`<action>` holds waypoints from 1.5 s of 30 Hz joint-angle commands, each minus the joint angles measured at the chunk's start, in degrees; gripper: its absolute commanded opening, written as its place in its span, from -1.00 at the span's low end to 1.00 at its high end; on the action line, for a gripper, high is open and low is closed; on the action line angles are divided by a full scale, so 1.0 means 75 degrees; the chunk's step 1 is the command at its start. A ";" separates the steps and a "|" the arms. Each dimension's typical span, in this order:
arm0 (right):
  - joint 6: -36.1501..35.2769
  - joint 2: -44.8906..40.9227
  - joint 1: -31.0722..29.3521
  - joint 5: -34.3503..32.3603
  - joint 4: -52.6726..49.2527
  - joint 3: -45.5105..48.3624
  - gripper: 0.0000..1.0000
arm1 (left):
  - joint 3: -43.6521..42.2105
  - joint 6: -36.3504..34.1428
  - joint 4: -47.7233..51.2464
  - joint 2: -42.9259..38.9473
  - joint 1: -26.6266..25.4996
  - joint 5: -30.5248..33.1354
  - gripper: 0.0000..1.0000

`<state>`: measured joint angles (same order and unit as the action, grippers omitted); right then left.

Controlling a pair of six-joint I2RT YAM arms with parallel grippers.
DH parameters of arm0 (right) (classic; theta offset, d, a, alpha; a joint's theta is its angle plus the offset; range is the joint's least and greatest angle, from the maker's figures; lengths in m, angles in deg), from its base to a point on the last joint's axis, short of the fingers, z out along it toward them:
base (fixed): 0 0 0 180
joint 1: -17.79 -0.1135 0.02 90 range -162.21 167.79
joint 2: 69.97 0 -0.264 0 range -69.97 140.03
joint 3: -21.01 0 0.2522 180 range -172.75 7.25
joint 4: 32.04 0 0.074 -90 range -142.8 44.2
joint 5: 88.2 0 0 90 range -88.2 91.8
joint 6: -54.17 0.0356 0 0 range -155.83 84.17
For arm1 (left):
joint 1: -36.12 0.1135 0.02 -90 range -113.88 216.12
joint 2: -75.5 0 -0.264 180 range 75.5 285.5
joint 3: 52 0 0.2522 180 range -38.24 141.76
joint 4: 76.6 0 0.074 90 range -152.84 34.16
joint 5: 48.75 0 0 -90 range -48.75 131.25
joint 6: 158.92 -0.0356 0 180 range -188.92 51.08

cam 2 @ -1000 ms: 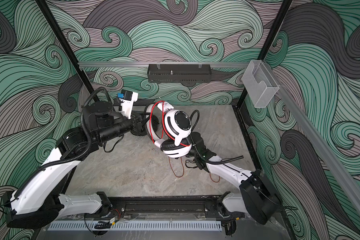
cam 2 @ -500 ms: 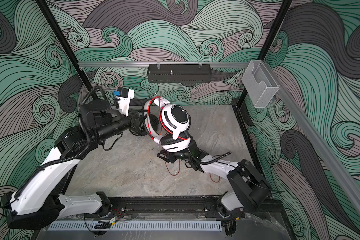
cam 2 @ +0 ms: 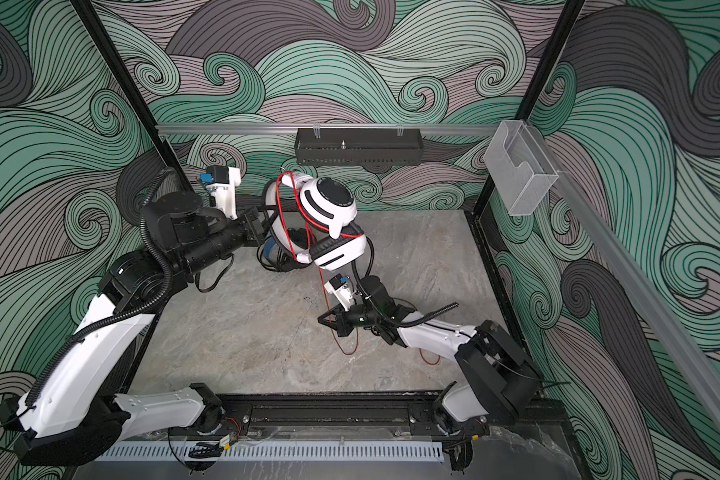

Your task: Wrap the headphones

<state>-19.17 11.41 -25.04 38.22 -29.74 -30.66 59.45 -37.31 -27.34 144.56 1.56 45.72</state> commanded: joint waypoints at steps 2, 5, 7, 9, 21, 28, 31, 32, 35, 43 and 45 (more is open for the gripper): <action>-0.1203 -0.0767 -0.0314 -0.1109 -0.2433 -0.0315 -1.00 | 0.0269 0.0952 -0.1179 0.0149 0.0351 0.0977 -1.00; -0.1614 -0.1331 -0.0735 -0.1650 -0.3446 -0.0556 -1.00 | 0.0377 0.1147 -0.1344 0.0434 0.0579 0.1322 -1.00; -0.1888 -0.1624 -0.1063 -0.2054 -0.4107 -0.0788 -1.00 | 0.0476 0.1137 -0.1360 0.0629 0.0659 0.1587 -1.00; -0.2120 -0.1883 -0.1407 -0.2426 -0.4744 -0.1051 -1.00 | 0.0578 0.1017 -0.1330 0.0832 0.0695 0.1975 -1.00; -0.3412 -0.2136 -0.3393 -0.4754 -0.8083 -0.4116 -1.00 | -0.0574 -0.0838 -0.1669 0.1430 0.0739 0.3473 -1.00; -0.4625 -0.1111 -0.3612 -0.5800 -0.9521 -0.6716 -1.00 | -0.1886 -0.2787 -0.1843 0.0958 0.0229 0.3889 -1.00; -0.5308 -0.0707 -0.3629 -0.6451 -0.9940 -0.7511 -1.00 | -0.2329 -0.3726 -0.1714 0.0713 -0.0134 0.3897 -1.00; -0.5581 -0.0602 -0.3629 -0.6778 -0.9997 -0.7681 -1.00 | -0.2503 -0.4065 -0.1637 0.0619 -0.0216 0.3655 -1.00; -0.6340 -0.0411 -0.3573 -0.7709 -0.9994 -0.7951 -1.00 | -0.2843 -0.4781 -0.1130 0.0403 -0.0461 0.2904 -1.00; -0.6871 -0.0373 -0.2808 -0.8245 -0.9584 -0.8042 -1.00 | -0.3384 -0.5641 0.0170 -0.0362 -0.0998 0.1428 -1.00; -0.7098 -0.0376 -0.2689 -0.8318 -0.9553 -0.8050 -1.00 | -0.3411 -0.5704 0.0457 -0.0518 -0.1042 0.0940 -1.00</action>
<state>-69.00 9.23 -46.26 -21.14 -102.00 -89.70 33.09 -78.11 -25.92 143.57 -5.72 60.19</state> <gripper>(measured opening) 0.049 0.060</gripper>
